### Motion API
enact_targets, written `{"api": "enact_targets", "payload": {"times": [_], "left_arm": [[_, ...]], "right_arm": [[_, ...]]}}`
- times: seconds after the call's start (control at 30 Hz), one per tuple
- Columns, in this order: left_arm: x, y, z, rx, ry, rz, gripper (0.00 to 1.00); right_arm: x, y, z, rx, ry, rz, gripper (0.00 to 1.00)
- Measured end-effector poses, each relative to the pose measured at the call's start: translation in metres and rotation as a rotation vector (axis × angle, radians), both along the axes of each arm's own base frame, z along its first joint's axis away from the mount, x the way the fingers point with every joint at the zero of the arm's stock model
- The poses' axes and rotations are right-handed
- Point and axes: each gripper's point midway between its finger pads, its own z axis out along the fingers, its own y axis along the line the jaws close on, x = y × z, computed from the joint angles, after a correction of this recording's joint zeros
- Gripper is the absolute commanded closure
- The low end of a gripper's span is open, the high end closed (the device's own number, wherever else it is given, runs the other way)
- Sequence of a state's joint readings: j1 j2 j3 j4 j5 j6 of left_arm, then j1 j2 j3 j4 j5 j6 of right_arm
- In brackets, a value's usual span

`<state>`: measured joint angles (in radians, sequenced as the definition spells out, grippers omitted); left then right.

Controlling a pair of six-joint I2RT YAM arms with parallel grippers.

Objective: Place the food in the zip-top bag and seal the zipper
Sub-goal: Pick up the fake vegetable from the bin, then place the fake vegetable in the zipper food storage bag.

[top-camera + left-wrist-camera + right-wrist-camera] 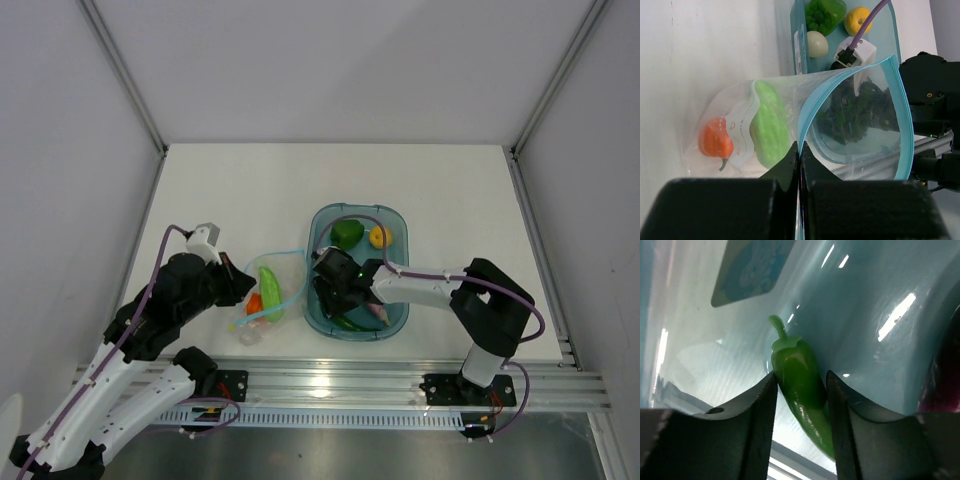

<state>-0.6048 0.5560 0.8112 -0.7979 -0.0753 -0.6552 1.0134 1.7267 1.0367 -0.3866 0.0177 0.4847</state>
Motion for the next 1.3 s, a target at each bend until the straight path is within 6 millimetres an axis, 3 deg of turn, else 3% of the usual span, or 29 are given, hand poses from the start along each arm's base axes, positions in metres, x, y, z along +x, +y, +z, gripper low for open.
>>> {"api": "enact_targets", "payload": {"times": [0.13,0.3,0.43,0.57,0.77,0.87,1.03,1.13,1.3], "left_arm": [[0.0,0.0,0.0,0.0,0.0,0.0,0.99],[0.0,0.0,0.0,0.0,0.0,0.0,0.99],[0.0,0.0,0.0,0.0,0.0,0.0,0.99],[0.0,0.0,0.0,0.0,0.001,0.0,1.0],[0.0,-0.001,-0.001,0.0,0.005,-0.005,0.99],[0.0,-0.002,-0.001,-0.003,0.006,-0.009,0.99],[-0.001,-0.006,0.001,-0.015,0.005,-0.026,1.0],[-0.002,-0.009,0.0,-0.021,0.011,-0.041,0.99],[-0.004,-0.016,-0.002,-0.037,0.023,-0.076,0.99]], "right_arm": [[0.004,0.003,0.001,0.01,-0.02,0.01,0.69],[0.008,0.001,0.003,0.008,-0.039,0.02,0.9],[0.018,-0.004,0.024,0.023,-0.1,0.006,0.99],[0.032,-0.009,0.072,0.094,-0.22,-0.025,1.0],[0.043,-0.018,0.18,0.319,-0.476,-0.065,1.0],[0.028,-0.019,0.241,0.485,-0.618,-0.031,1.0],[-0.003,-0.009,0.322,0.737,-0.793,0.062,1.0],[-0.02,0.006,0.35,0.853,-0.854,0.139,1.0],[-0.045,0.039,0.365,0.975,-0.885,0.263,1.0]]}}
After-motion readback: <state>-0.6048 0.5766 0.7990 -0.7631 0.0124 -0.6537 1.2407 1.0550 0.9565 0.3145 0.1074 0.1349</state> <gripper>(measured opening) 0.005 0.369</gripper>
